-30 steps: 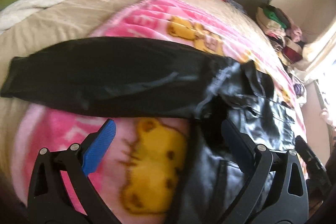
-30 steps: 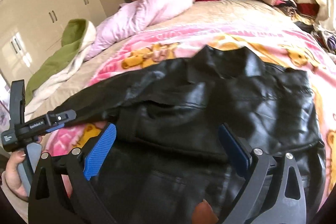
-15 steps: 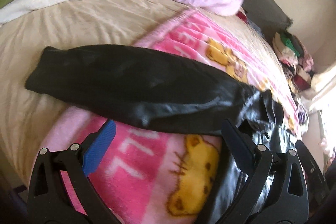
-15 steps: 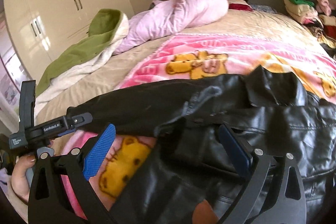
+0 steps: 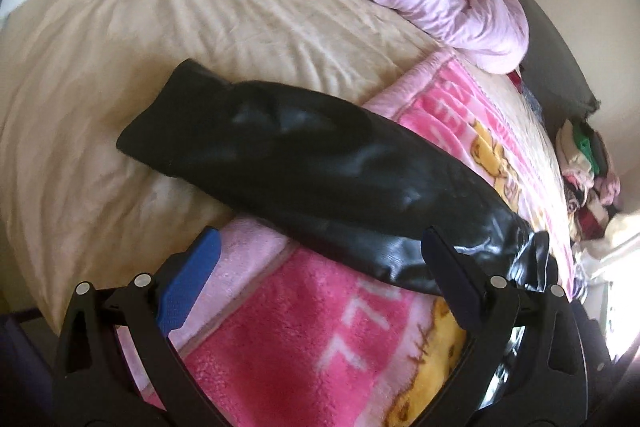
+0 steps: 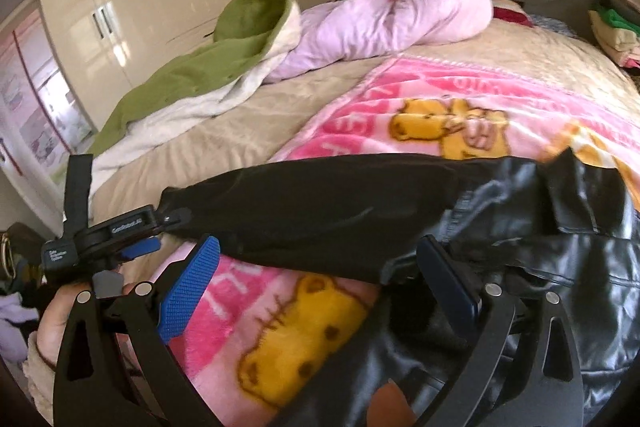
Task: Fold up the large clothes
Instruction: 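Move the left tool to the other sleeve and grasp its cuff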
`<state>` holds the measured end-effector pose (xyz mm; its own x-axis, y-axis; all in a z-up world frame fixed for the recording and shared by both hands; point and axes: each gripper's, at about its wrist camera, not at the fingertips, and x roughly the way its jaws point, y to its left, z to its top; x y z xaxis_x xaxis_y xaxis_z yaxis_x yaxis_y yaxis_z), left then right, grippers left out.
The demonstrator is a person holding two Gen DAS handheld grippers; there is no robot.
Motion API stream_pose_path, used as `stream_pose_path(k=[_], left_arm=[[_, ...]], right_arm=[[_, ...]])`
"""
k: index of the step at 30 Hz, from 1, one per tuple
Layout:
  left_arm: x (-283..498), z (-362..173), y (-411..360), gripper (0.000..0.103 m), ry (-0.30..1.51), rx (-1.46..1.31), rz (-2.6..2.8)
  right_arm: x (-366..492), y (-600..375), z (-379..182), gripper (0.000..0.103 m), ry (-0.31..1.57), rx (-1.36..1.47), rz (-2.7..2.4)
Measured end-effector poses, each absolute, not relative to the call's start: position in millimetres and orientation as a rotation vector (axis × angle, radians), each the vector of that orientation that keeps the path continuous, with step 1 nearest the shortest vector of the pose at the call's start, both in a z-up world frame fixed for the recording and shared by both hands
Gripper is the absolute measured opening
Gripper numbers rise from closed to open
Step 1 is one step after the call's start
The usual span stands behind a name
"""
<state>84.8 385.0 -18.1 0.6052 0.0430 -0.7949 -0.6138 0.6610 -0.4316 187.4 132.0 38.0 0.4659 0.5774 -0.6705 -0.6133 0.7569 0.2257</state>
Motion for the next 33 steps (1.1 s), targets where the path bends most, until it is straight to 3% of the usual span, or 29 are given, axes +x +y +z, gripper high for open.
stream_pose_path(k=[16, 17, 19, 22, 25, 33], left_arm=[[77.9, -58.2, 425.7, 0.092, 0.754, -1.006, 0.478], [79.1, -59.6, 427.7, 0.087, 0.738, -1.019, 0.470], [80.9, -62.2, 431.4, 0.043, 0.700, -1.040, 0.458], [83.2, -65.7, 432.8, 0.012, 0.682, -1.045, 0.453], [78.9, -51.9, 433.0, 0.005, 0.606, -1.057, 0.420], [72.7, 29.6, 397.1, 0.002, 0.423, -0.891, 0.330]], right_arm=[[186.6, 177.7, 6.5, 0.098, 0.883, -0.114, 0.780], [186.8, 174.7, 4.7, 0.098, 0.888, -0.108, 0.774], [188.6, 164.4, 1.4, 0.098, 0.895, -0.090, 0.754], [190.5, 145.3, 0.2, 0.098, 0.890, -0.062, 0.718], [191.3, 123.5, 0.6, 0.098, 0.881, -0.026, 0.688], [187.4, 54.2, 0.1, 0.098, 0.870, 0.085, 0.608]])
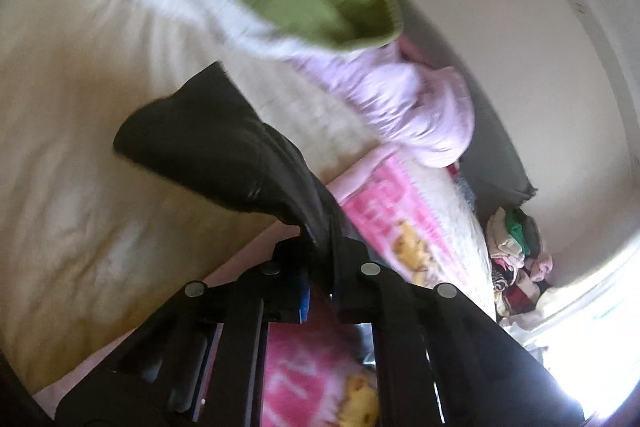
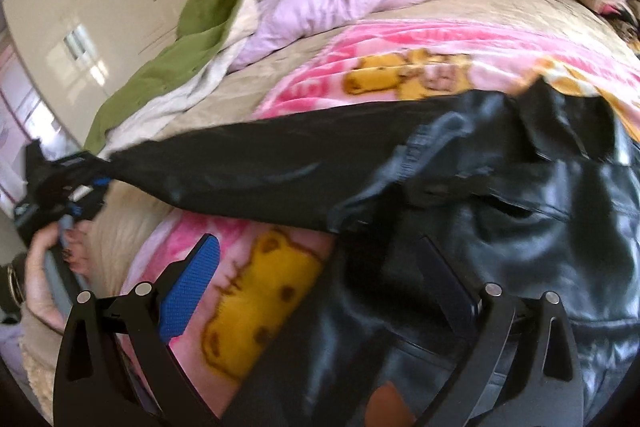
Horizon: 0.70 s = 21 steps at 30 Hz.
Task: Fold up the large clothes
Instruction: 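Move the left tool to the other sleeve and grasp its cuff, then lift the sleeve with the left tool and fold it across the jacket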
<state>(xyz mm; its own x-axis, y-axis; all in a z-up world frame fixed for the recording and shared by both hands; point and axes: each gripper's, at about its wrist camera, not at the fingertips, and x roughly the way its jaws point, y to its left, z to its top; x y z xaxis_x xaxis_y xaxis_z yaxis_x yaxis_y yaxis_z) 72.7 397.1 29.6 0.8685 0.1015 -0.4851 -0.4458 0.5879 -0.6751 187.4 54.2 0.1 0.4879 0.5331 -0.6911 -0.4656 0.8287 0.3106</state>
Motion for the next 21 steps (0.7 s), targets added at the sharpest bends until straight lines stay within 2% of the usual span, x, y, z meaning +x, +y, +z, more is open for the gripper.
stream_pose_path(k=[10, 21], left_arm=[[76.1, 113.2, 306.6, 0.002, 0.280, -0.692, 0.134], [89.0, 145.4, 216.6, 0.002, 0.270, -0.547, -0.088]], right_arm=[[169.8, -33.2, 19.6, 0.098, 0.808, 0.172, 0.494], [156.6, -119.2, 28.8, 0.098, 0.766, 0.248, 0.364]])
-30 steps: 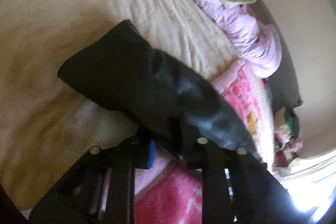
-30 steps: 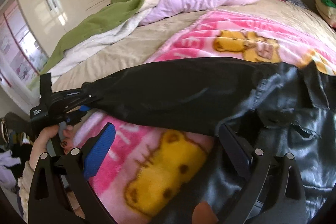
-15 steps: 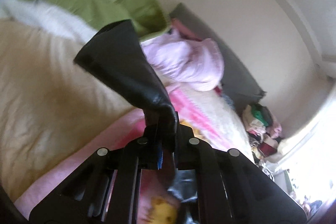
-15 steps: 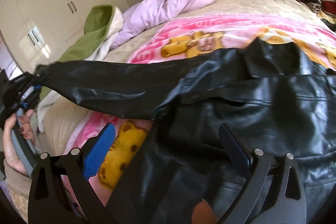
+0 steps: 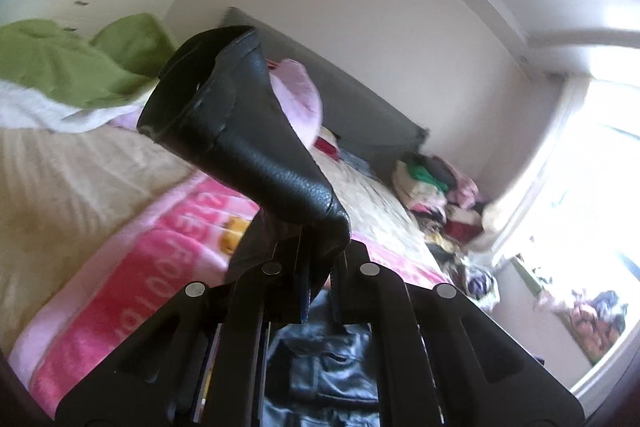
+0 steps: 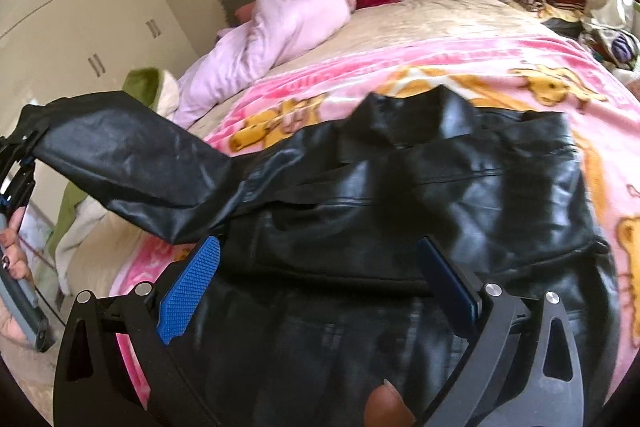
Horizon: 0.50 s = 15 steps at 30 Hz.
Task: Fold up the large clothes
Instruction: 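Lift the sleeve with the left tool and fold it across the jacket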
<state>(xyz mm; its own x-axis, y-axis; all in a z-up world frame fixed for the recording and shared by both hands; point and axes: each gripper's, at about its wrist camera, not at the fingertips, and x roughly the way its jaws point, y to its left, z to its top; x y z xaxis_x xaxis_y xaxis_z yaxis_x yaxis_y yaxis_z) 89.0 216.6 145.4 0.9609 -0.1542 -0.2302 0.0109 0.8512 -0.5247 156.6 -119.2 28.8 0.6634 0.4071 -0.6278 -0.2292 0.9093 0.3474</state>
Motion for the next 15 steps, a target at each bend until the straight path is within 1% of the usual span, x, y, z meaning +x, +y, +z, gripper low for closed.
stream_pose_path(k=[15], left_arm=[[120.2, 130.3, 116.0, 0.002, 0.362, -0.466, -0.399]], right_arm=[[139.9, -199.2, 35.4, 0.098, 0.734, 0.306, 0.198]])
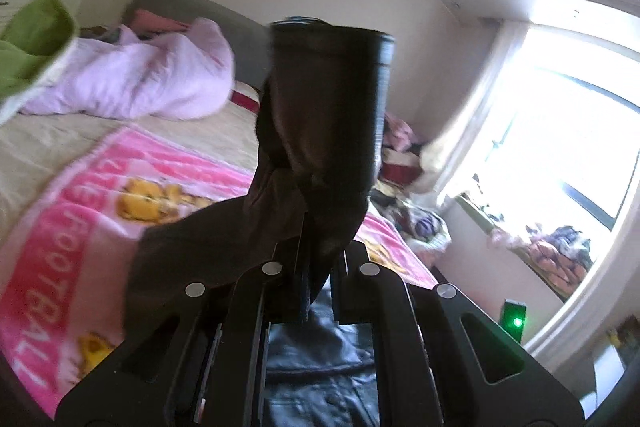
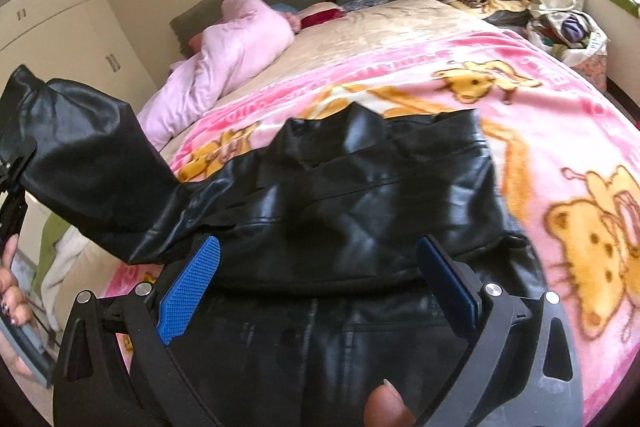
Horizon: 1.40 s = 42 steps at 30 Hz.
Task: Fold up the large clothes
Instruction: 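Lift the sleeve with the left tool and fold it across the jacket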
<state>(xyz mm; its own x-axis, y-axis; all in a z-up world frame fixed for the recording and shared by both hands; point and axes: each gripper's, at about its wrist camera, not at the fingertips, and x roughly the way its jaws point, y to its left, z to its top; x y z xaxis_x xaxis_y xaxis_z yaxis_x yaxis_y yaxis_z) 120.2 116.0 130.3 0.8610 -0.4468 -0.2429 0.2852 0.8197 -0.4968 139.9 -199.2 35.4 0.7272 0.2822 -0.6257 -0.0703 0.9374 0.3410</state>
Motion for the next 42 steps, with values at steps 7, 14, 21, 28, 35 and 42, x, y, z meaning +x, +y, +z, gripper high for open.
stream_pose_path(k=[7, 14, 21, 28, 35, 42], left_arm=[[127.0, 115.9, 73.4, 0.002, 0.431, -0.432, -0.532], [138.6, 88.2, 31.5, 0.002, 0.525, -0.366, -0.584], [147.0, 58.8, 0.0, 0.002, 0.610, -0.313, -0.606], [154.8, 25.2, -26.9, 0.002, 0.705, -0.250, -0.615], [149.2, -0.1, -55.7, 0.005, 0.766, -0.130, -0.626], [143.6, -24.0, -76.4, 0.008, 0.826, 0.008, -0.588]], right_arm=[[129.4, -239.5, 34.4, 0.098, 0.728, 0.314, 0.104], [117.2, -266.4, 31.6, 0.098, 0.734, 0.310, 0.045], [110.3, -289.6, 25.8, 0.098, 0.744, 0.374, 0.029], [111.1, -298.6, 22.1, 0.098, 0.746, 0.446, 0.051], [114.6, -302.5, 13.9, 0.098, 0.768, 0.547, 0.106], [125.1, -297.1, 3.5, 0.080, 0.813, 0.653, 0.217]])
